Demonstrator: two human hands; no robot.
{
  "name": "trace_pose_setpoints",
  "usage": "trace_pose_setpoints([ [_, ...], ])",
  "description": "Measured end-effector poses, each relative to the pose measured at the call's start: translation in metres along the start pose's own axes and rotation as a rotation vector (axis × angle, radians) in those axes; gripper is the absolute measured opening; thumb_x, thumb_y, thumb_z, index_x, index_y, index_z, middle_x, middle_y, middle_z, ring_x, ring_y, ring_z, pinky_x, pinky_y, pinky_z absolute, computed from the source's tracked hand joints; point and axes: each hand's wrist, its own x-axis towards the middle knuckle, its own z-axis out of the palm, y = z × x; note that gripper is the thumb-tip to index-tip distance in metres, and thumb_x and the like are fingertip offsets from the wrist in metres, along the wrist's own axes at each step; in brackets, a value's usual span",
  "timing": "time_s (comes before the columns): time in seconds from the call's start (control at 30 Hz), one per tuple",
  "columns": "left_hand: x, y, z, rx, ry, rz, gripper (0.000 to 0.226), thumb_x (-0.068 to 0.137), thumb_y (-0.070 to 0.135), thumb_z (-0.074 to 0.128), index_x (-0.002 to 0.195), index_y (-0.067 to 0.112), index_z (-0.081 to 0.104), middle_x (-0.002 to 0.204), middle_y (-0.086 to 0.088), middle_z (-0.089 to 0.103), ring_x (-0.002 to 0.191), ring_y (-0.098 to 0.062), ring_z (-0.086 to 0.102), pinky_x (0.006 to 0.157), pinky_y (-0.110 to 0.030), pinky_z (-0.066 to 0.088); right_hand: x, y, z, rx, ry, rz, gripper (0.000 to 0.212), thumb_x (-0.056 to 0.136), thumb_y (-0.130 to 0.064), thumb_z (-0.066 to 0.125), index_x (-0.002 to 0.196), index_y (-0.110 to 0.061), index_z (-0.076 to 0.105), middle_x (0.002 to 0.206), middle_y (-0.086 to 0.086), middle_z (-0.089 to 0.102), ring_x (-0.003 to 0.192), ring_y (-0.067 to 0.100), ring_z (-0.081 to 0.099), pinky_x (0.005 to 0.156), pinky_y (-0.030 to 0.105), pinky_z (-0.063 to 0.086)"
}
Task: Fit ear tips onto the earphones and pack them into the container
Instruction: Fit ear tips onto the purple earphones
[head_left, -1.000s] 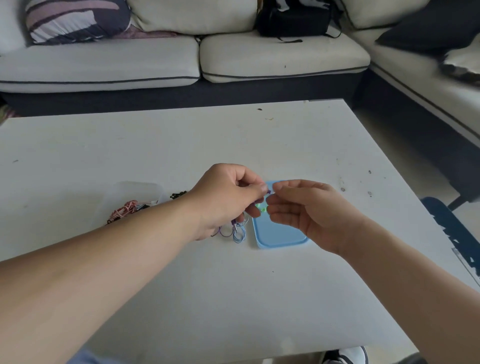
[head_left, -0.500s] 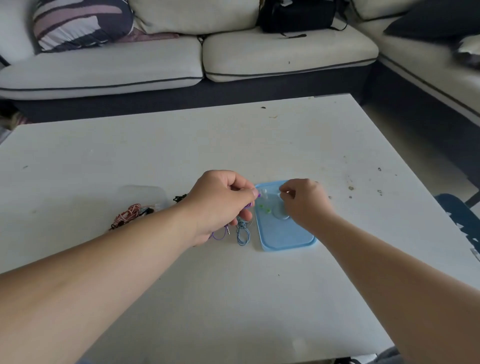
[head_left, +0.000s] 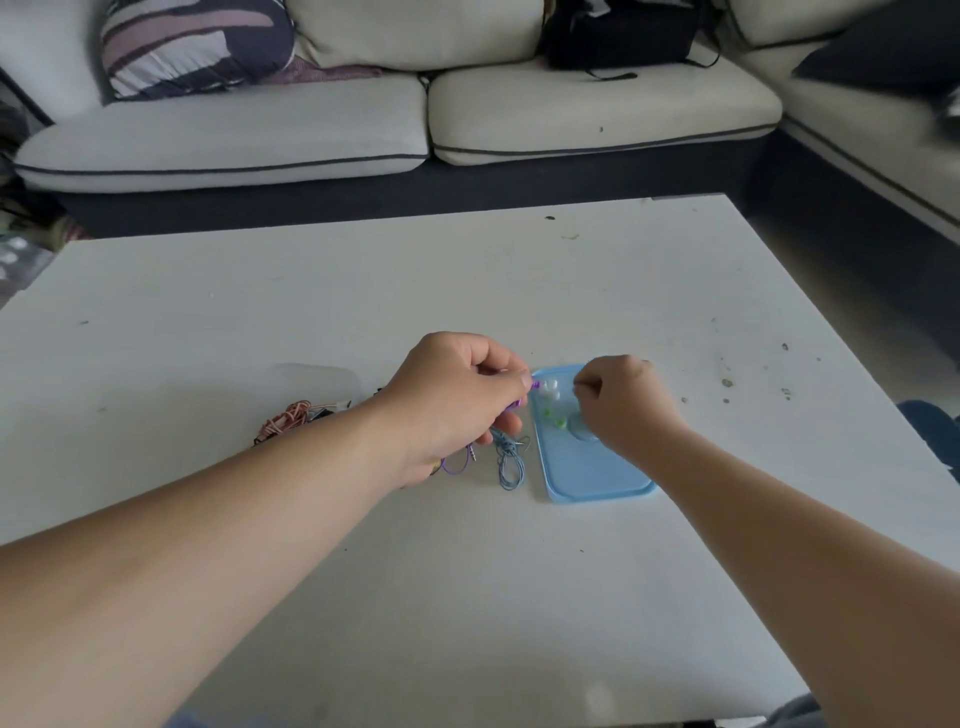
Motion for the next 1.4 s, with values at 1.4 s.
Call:
trace_pose_setpoints([
  [1.4,-0.033,0.006,-0.044,-0.066,0.146,0.287,0.007,0.096,0.017,0.071,0.093,0.020,0.077,0.090,-0.012,0.076,0.073,-0.019,0.075,0.057,-0.012,0.050,-0.092,-0.109,-0.029,1.392,-0.301,0.122,0.024,0.105,-0.012,0.053,0.113,0.006,0.065,0.100,0.015,0.074,0.088,0.023,0.073,0.073,0.030,0.059],
])
